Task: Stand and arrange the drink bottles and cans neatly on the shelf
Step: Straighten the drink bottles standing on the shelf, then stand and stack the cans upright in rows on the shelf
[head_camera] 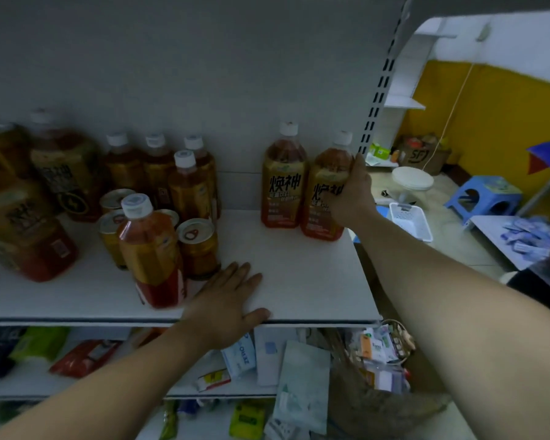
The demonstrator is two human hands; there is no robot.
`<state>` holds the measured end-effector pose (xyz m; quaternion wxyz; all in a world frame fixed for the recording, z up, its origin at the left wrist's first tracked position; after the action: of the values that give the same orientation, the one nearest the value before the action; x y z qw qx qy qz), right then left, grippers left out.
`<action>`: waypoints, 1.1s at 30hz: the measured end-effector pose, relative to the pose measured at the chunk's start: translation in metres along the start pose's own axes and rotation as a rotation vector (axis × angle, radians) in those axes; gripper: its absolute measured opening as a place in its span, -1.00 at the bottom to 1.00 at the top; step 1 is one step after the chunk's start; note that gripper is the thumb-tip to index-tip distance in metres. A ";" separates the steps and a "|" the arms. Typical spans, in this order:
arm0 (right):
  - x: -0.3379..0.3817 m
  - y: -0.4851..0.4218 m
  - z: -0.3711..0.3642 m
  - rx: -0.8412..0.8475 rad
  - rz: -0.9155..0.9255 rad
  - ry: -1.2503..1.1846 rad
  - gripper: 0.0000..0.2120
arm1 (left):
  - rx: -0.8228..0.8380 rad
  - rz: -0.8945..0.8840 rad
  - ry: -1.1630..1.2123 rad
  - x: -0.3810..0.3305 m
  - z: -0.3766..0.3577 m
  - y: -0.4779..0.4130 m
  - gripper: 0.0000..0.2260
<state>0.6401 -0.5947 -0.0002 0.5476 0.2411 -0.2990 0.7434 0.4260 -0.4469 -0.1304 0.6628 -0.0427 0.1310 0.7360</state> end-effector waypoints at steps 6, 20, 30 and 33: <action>-0.004 -0.026 -0.010 0.012 -0.032 -0.053 -0.13 | 0.010 0.006 0.027 -0.001 0.000 -0.001 -0.03; 0.047 0.034 -0.018 -0.103 0.093 0.175 -0.04 | 0.049 -0.046 0.336 0.009 0.038 0.048 -0.38; 0.188 0.157 -0.138 0.404 0.348 -0.039 -0.37 | -0.121 0.058 0.301 0.108 0.096 0.124 -0.58; 0.199 0.171 -0.164 0.396 0.376 0.063 -0.27 | -0.149 0.097 0.317 0.140 0.106 0.123 -0.56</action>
<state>0.4147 -0.3828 -0.0100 0.3513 0.2604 -0.1700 0.8831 0.3002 -0.2960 -0.0451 0.5925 -0.2011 0.1808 0.7588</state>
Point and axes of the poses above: each hand's wrist, its own y-axis away from the middle knuckle, its own z-axis out of the back of the hand, x = y × z, the point moved 10 cm from there along -y, towards the middle knuckle, and after that the axes turned 6 degrees about y, right-handed, at the moved point
